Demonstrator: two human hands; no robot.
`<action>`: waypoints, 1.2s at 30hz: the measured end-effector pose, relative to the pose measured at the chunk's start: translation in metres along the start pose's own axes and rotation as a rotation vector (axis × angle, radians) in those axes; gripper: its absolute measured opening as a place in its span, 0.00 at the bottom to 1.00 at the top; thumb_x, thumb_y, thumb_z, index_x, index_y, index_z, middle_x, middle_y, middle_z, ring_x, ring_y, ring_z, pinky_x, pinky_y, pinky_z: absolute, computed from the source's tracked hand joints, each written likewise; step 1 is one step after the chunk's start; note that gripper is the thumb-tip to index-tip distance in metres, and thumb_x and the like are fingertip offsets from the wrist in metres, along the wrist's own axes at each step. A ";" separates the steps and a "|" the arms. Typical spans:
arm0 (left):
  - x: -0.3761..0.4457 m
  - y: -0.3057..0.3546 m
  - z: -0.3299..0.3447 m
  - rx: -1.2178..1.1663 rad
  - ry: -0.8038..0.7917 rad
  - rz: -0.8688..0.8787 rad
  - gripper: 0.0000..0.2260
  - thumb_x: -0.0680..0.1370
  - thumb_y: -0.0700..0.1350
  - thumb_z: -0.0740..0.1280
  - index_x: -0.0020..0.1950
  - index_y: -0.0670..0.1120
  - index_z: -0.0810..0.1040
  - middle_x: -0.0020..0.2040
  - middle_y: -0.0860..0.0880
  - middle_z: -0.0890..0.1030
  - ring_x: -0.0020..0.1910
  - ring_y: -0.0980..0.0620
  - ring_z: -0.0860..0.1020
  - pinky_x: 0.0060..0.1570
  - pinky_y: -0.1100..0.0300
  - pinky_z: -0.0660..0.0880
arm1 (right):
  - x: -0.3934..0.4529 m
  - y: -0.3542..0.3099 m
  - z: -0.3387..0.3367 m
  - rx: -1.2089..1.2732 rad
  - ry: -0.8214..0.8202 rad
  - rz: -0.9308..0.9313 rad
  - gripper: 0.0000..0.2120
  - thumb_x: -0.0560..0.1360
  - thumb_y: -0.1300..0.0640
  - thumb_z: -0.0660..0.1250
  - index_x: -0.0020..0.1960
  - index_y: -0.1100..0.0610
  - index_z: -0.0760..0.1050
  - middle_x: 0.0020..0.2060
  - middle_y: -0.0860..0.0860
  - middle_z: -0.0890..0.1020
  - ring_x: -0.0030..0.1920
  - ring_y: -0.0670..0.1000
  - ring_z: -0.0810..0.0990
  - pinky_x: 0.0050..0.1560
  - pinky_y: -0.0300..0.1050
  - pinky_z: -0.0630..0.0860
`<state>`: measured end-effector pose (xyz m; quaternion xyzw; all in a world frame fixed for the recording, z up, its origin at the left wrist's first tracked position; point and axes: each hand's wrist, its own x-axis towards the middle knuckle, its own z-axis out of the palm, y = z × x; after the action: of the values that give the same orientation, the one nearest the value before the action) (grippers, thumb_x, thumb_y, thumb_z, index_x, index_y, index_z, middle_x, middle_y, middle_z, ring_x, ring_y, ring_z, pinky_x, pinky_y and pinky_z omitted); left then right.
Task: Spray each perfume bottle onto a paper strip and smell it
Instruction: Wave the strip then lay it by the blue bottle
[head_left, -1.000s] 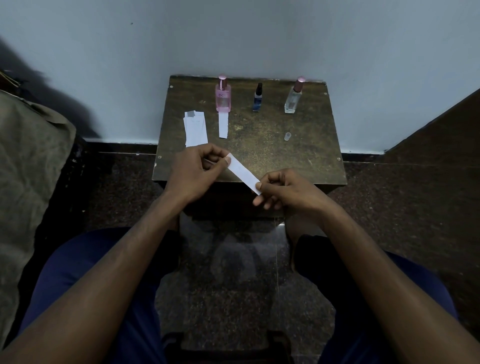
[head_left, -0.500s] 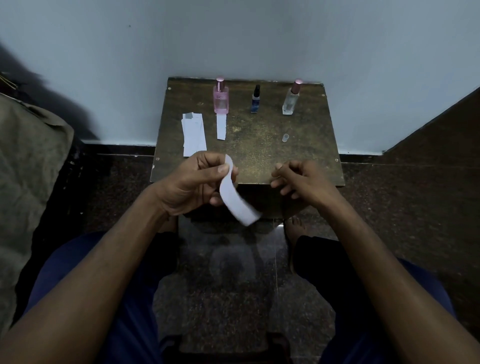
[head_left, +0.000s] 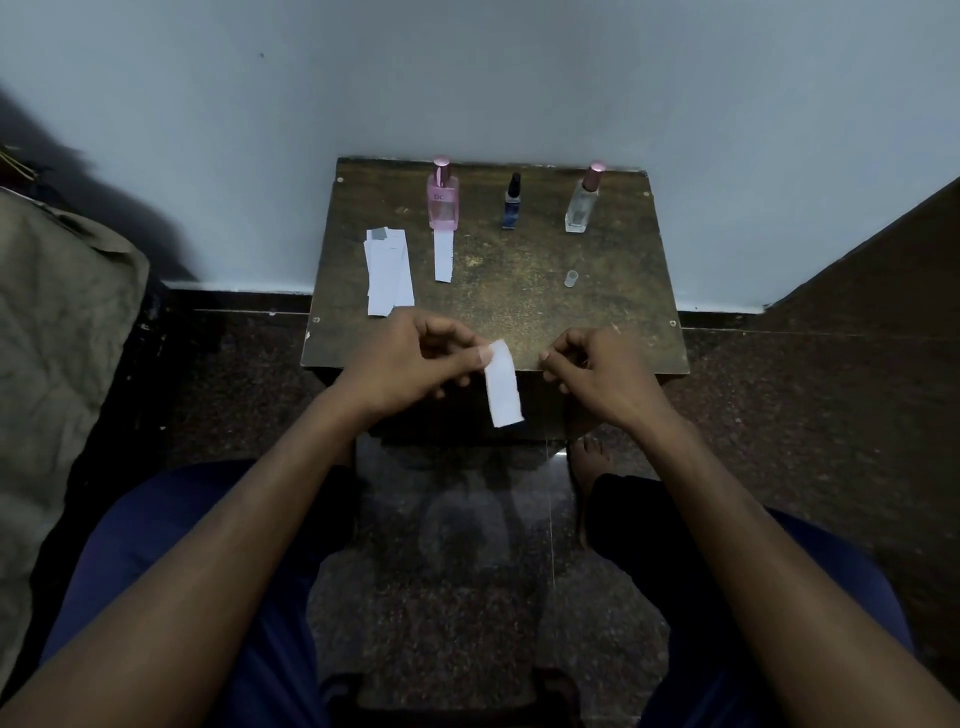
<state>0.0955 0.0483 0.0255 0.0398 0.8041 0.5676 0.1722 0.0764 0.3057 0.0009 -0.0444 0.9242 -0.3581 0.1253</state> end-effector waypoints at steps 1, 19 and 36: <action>0.001 -0.005 0.001 0.154 0.055 -0.001 0.04 0.77 0.49 0.78 0.50 0.50 0.88 0.40 0.55 0.87 0.37 0.62 0.82 0.38 0.62 0.75 | 0.001 0.002 0.003 -0.034 0.014 -0.016 0.08 0.82 0.50 0.71 0.47 0.53 0.84 0.36 0.45 0.87 0.35 0.42 0.83 0.39 0.36 0.75; -0.014 0.016 -0.011 -0.696 -0.438 0.051 0.10 0.72 0.53 0.81 0.39 0.49 0.86 0.32 0.53 0.79 0.32 0.58 0.73 0.32 0.68 0.72 | 0.012 0.000 0.010 -0.159 0.071 0.013 0.09 0.79 0.50 0.73 0.41 0.50 0.79 0.30 0.45 0.82 0.31 0.39 0.77 0.33 0.36 0.63; -0.009 0.014 -0.014 -0.787 -0.356 0.097 0.07 0.75 0.46 0.80 0.39 0.50 0.85 0.32 0.54 0.78 0.30 0.59 0.73 0.31 0.69 0.72 | 0.011 0.001 0.013 -0.180 0.063 -0.041 0.10 0.79 0.48 0.73 0.42 0.50 0.79 0.30 0.43 0.80 0.32 0.39 0.77 0.34 0.36 0.63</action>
<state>0.0980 0.0385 0.0443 0.1062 0.4812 0.8227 0.2834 0.0694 0.2966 -0.0111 -0.0632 0.9550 -0.2773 0.0841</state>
